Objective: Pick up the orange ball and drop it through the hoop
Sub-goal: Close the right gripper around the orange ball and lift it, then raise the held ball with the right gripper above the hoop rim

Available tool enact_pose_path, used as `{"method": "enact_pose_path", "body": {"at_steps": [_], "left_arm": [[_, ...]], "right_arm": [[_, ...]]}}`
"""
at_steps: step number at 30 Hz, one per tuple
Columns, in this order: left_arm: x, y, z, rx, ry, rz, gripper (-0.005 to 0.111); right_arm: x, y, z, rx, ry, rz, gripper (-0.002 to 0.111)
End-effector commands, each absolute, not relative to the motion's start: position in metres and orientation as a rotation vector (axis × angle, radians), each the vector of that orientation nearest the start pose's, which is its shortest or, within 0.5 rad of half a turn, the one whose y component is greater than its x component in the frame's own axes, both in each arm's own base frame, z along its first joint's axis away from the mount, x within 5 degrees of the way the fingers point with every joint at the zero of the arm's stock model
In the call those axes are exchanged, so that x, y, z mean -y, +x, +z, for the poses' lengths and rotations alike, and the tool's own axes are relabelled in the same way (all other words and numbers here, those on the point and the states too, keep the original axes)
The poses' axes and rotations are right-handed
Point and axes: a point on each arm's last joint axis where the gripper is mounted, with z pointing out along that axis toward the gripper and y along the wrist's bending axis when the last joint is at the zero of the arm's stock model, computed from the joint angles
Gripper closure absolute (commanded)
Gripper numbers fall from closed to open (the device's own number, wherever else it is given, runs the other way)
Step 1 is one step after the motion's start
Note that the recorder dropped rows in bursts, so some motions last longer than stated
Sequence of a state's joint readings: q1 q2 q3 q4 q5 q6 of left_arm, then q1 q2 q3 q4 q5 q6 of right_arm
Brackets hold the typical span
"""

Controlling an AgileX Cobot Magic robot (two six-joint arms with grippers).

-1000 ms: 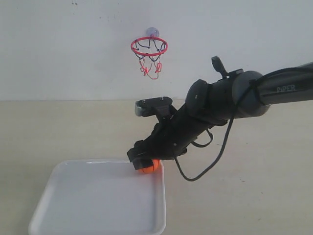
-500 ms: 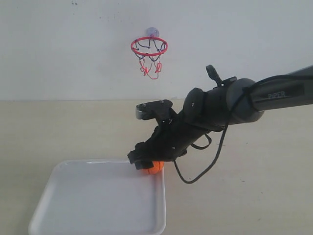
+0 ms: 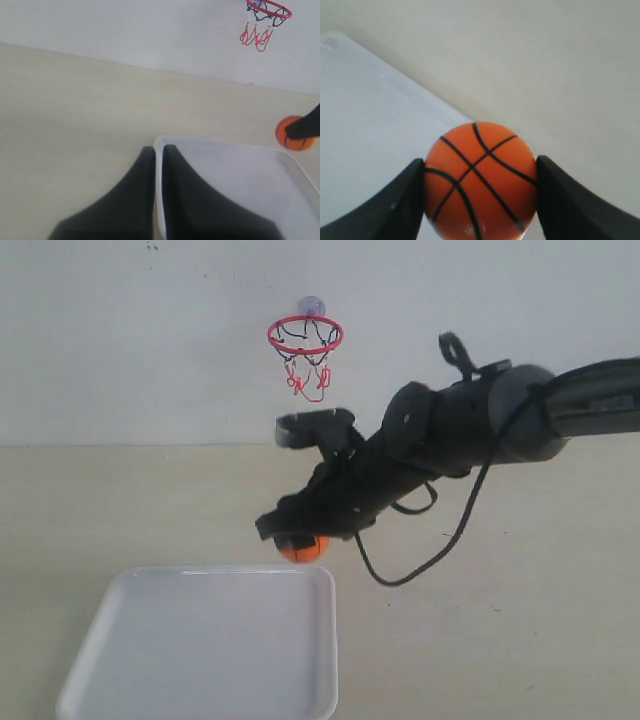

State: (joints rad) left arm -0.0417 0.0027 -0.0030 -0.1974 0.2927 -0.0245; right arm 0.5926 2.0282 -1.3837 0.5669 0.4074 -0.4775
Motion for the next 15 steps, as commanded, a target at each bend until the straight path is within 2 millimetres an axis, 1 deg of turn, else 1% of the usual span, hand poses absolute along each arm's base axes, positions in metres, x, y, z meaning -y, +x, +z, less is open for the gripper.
{"method": "enact_pose_path", "body": {"at_steps": [1, 3, 6, 9, 13, 15], "left_arm": [[0.007, 0.054, 0.187, -1.775, -0.116, -0.234, 0.103], [0.007, 0.054, 0.187, -1.775, -0.116, -0.234, 0.103], [0.007, 0.054, 0.187, -1.775, -0.116, -0.234, 0.103], [0.007, 0.054, 0.187, -1.775, -0.116, -0.234, 0.103], [0.007, 0.054, 0.187, -1.775, -0.116, -0.234, 0.103], [0.007, 0.054, 0.187, -1.775, -0.116, -0.234, 0.103]], "right_arm": [[-0.253, 0.355, 0.236, -2.194, -0.683, 0.519, 0.108], [-0.25, 0.358, 0.263, -2.089, -0.629, 0.508, 0.108], [-0.244, 0.371, 0.289, -2.017, -0.504, 0.546, 0.108], [-0.238, 0.39, 0.303, -1.995, -0.366, 0.604, 0.108], [-0.23, 0.413, 0.316, -1.952, -0.255, 0.652, 0.108], [-0.228, 0.424, 0.322, -1.931, -0.228, 0.666, 0.108]]}}
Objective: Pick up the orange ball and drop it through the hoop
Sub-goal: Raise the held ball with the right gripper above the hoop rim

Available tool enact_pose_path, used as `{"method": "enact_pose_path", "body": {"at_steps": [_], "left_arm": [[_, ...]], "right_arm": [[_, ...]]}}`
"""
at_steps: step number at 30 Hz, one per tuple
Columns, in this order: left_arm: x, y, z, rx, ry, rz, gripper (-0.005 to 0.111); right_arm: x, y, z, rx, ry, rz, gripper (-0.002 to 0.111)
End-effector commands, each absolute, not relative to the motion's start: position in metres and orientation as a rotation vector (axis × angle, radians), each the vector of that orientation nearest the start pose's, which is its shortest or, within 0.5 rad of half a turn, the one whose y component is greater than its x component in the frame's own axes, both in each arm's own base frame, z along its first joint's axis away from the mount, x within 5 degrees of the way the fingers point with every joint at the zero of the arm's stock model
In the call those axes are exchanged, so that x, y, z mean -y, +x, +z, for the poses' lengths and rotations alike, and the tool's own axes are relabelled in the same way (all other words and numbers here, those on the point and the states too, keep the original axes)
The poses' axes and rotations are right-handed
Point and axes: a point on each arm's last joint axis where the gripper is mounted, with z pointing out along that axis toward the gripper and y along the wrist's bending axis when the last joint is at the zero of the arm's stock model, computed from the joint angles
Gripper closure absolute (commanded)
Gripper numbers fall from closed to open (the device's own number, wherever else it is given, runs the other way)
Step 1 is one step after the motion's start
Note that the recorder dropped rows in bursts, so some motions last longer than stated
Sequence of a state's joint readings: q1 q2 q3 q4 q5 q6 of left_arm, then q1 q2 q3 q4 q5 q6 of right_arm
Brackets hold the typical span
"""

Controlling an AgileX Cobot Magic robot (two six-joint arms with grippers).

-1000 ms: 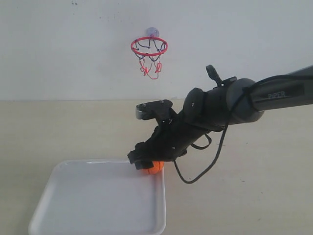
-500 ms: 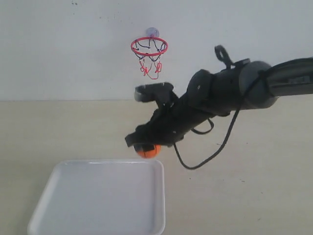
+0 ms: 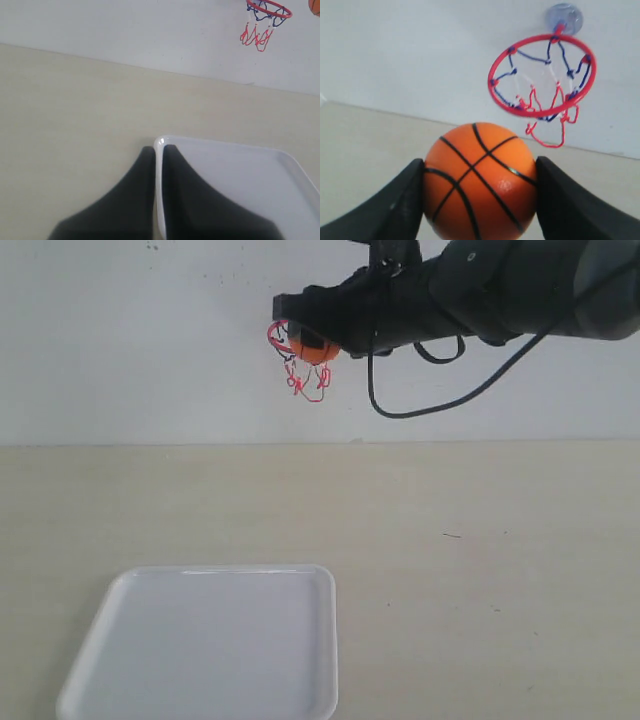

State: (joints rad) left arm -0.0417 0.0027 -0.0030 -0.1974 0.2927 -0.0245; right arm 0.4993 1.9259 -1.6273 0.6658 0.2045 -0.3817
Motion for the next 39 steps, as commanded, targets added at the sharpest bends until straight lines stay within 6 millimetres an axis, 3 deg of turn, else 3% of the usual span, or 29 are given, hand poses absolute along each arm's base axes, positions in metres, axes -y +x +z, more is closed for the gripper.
{"method": "enact_pose_path", "body": {"at_steps": [1, 6, 11, 17, 22, 27, 31, 39], "left_arm": [[0.007, 0.054, 0.187, -1.775, -0.116, -0.234, 0.103], [0.007, 0.054, 0.187, -1.775, -0.116, -0.234, 0.103], [0.007, 0.054, 0.187, -1.775, -0.116, -0.234, 0.103], [0.007, 0.054, 0.187, -1.775, -0.116, -0.234, 0.103], [0.007, 0.054, 0.187, -1.775, -0.116, -0.234, 0.103], [0.007, 0.054, 0.187, -1.775, -0.116, -0.234, 0.103], [0.007, 0.054, 0.187, -1.775, -0.116, -0.234, 0.103], [0.007, 0.054, 0.187, -1.775, -0.116, -0.234, 0.103]], "right_arm": [[-0.227, 0.429, 0.324, -1.919, -0.224, 0.667, 0.108], [-0.234, 0.443, 0.323, -1.888, -0.241, 0.668, 0.108], [-0.234, 0.439, 0.317, -1.949, -0.4, 0.654, 0.108], [-0.21, 0.449, 0.314, -1.972, -0.433, 0.6, 0.108], [-0.194, 0.461, 0.319, -1.916, -0.295, 0.59, 0.108], [-0.204, 0.476, 0.312, -1.91, -0.186, 0.73, 0.108], [-0.217, 0.491, 0.301, -1.926, -0.206, 0.829, 0.108], [-0.224, 0.506, 0.311, -1.854, -0.137, 0.923, 0.108]]}}
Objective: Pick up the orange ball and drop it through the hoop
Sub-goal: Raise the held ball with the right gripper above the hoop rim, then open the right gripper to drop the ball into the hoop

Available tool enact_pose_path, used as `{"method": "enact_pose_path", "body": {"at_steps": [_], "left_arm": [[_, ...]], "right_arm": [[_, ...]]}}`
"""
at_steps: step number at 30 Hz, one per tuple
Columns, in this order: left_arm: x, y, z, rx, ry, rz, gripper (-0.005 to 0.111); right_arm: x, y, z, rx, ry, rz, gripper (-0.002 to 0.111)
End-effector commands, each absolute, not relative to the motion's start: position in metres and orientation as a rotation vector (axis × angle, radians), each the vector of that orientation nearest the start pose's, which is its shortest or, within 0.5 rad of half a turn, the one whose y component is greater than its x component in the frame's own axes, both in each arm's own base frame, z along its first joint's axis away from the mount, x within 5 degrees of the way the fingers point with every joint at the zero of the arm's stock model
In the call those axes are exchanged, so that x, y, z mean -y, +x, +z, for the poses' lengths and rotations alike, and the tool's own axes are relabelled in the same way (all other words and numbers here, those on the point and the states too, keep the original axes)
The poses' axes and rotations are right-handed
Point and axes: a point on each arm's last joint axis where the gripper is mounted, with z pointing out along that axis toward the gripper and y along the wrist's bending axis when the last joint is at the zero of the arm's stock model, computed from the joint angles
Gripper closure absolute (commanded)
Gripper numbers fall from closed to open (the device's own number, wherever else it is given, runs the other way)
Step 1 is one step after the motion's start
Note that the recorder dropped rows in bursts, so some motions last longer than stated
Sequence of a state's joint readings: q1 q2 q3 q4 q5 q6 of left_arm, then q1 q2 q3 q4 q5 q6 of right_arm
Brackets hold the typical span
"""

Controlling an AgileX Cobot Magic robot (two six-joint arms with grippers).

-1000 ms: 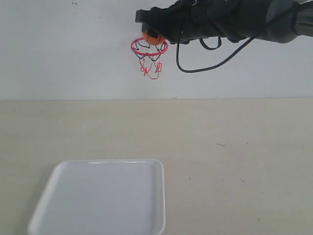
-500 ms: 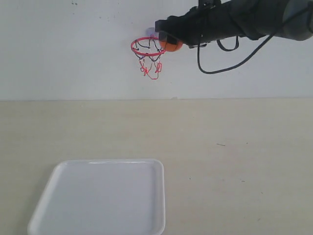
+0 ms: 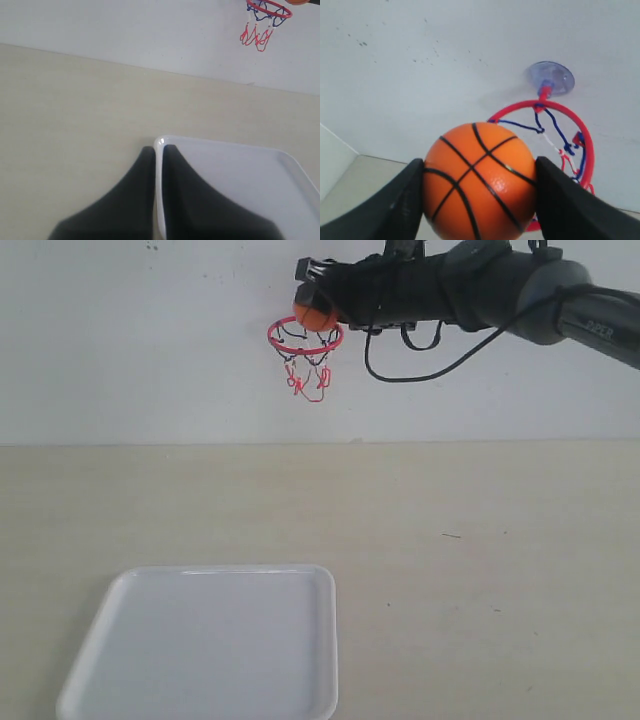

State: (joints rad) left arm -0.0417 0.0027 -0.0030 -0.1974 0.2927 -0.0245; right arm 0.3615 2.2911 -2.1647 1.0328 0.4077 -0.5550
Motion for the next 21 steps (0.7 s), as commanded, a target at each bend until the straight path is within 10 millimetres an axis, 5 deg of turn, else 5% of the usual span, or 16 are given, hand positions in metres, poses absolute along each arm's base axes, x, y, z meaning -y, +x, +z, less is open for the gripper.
{"method": "enact_pose_path", "body": {"at_steps": [1, 21], "left_arm": [[0.007, 0.054, 0.187, -1.775, -0.116, -0.234, 0.103], [0.007, 0.054, 0.187, -1.775, -0.116, -0.234, 0.103]], "right_arm": [[-0.224, 0.508, 0.309, -1.853, -0.129, 0.924, 0.108], [-0.239, 0.513, 0.299, -1.782, 0.003, 0.925, 0.108]]}}
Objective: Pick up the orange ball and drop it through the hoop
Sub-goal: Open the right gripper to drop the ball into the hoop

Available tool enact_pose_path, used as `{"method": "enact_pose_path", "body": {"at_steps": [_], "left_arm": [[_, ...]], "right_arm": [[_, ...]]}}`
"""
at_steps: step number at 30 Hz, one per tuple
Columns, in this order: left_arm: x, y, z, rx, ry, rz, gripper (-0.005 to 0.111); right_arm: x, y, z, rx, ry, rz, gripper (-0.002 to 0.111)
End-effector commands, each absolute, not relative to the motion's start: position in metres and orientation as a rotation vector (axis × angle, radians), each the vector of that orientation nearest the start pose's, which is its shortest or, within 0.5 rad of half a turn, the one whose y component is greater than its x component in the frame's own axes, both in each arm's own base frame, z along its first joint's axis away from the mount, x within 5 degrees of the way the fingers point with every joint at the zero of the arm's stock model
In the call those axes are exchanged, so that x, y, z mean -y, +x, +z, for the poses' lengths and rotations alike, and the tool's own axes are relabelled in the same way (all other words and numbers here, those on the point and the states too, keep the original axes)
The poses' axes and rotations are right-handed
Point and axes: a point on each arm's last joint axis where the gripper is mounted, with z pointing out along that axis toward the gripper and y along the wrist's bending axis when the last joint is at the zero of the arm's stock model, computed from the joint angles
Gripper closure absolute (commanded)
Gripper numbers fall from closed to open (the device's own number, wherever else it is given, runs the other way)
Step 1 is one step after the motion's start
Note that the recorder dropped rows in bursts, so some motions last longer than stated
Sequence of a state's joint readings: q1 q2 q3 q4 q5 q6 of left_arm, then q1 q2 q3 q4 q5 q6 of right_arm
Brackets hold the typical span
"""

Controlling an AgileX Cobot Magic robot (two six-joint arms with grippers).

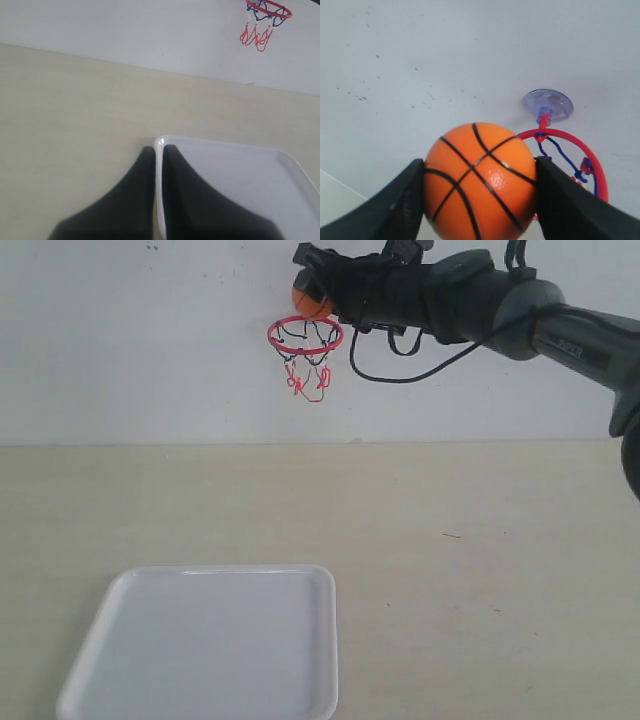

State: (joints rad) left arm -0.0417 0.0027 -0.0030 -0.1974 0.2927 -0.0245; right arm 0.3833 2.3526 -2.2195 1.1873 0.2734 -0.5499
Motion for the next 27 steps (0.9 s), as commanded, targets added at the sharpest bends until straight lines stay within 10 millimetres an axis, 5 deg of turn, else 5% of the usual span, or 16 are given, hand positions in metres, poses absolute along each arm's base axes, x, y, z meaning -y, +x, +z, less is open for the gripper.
{"method": "enact_pose_path", "body": {"at_steps": [1, 7, 15, 22, 25, 27], "left_arm": [[0.0073, 0.0542, 0.187, -1.775, -0.116, -0.234, 0.103], [0.0073, 0.0542, 0.187, -1.775, -0.116, -0.234, 0.103], [0.0073, 0.0542, 0.187, -1.775, -0.116, -0.234, 0.103], [0.0073, 0.0542, 0.187, -1.775, -0.116, -0.234, 0.103], [0.0073, 0.0542, 0.187, -1.775, -0.116, -0.234, 0.103], [0.0073, 0.0542, 0.187, -1.775, -0.116, -0.234, 0.103]], "right_arm": [[-0.2383, 0.5127, 0.2996, -1.78, 0.006, 0.922, 0.108], [-0.2364, 0.5142, 0.3005, -1.766, 0.034, 0.912, 0.106], [-0.2342, 0.5157, 0.3015, -1.752, 0.085, 0.915, 0.061], [-0.2323, 0.5171, 0.3024, -1.738, 0.111, 0.903, 0.061], [-0.2314, 0.5176, 0.3028, -1.732, 0.125, 0.901, 0.039], [-0.2314, 0.5176, 0.3028, -1.732, 0.129, 0.904, 0.038]]}}
